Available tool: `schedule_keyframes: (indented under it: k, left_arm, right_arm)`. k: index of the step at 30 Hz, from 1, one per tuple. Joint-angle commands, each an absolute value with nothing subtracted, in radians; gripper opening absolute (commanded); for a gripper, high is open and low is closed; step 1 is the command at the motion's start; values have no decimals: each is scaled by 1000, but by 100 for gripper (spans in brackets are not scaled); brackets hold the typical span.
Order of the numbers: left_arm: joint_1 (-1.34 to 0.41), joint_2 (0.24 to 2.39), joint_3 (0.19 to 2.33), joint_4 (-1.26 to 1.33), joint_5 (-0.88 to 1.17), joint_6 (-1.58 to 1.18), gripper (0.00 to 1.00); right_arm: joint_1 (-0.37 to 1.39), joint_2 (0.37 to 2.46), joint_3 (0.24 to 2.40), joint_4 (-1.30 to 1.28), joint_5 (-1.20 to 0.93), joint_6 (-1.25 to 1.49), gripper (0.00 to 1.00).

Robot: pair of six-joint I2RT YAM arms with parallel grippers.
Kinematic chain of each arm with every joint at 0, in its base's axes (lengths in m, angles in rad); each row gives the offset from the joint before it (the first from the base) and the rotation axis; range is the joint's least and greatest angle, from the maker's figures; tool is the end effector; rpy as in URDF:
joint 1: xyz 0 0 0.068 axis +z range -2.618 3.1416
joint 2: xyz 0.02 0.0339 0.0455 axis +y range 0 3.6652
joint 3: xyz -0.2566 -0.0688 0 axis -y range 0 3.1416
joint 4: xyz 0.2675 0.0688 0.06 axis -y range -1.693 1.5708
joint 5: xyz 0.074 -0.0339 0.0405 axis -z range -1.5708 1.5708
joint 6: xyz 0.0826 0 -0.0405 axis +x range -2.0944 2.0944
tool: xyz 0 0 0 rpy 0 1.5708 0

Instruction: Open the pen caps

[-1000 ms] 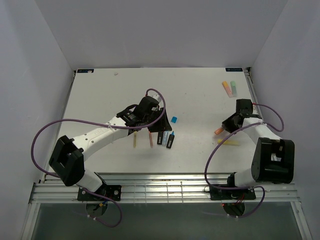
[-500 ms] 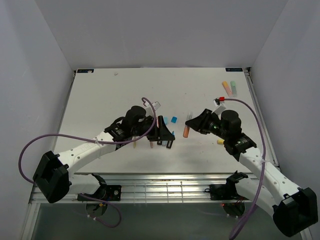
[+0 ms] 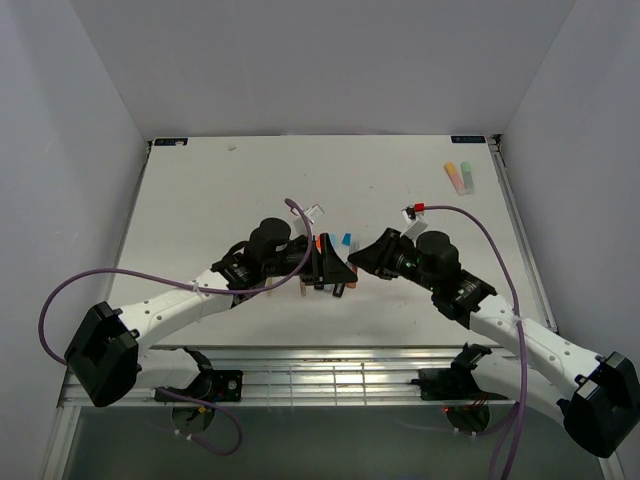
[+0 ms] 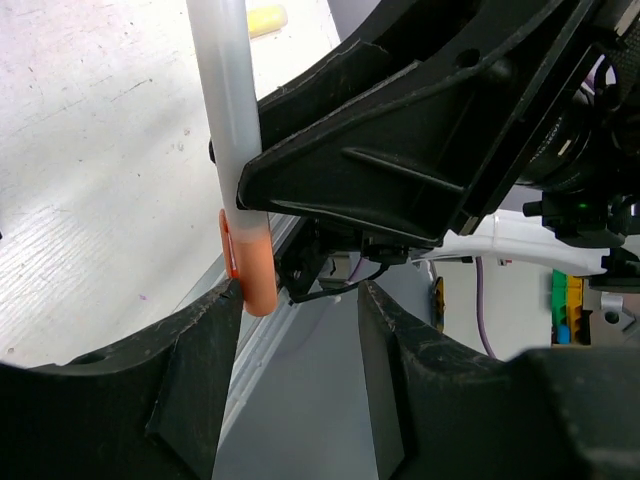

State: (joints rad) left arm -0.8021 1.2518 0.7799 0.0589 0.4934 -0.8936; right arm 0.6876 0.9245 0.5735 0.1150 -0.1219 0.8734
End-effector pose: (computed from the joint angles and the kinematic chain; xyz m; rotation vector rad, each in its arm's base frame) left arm 0.2079 -0.2712 0.2301 0.2696 2.2866 -1.4919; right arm 0.2169 0.1912 0.2462 0.0888 1.9787 1.1828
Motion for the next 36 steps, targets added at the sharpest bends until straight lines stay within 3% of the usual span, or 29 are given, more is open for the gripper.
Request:
schedule_keyframes:
  k: [1, 10, 28, 36]
  left_arm:
    - [-816, 1235, 781, 87, 482, -903, 60]
    - [-825, 1256, 782, 31, 431, -917, 55]
    - [-851, 1278, 831, -75, 328, -899, 54]
    - [-853, 1276, 833, -75, 316, -897, 42]
  right_arm:
    - [721, 922, 588, 196, -35, 925, 8]
    - [753, 899, 589, 181, 32, 943, 8]
    - [785, 896, 598, 181, 35, 950, 8]
    - [801, 894, 591, 187, 43, 957, 8]
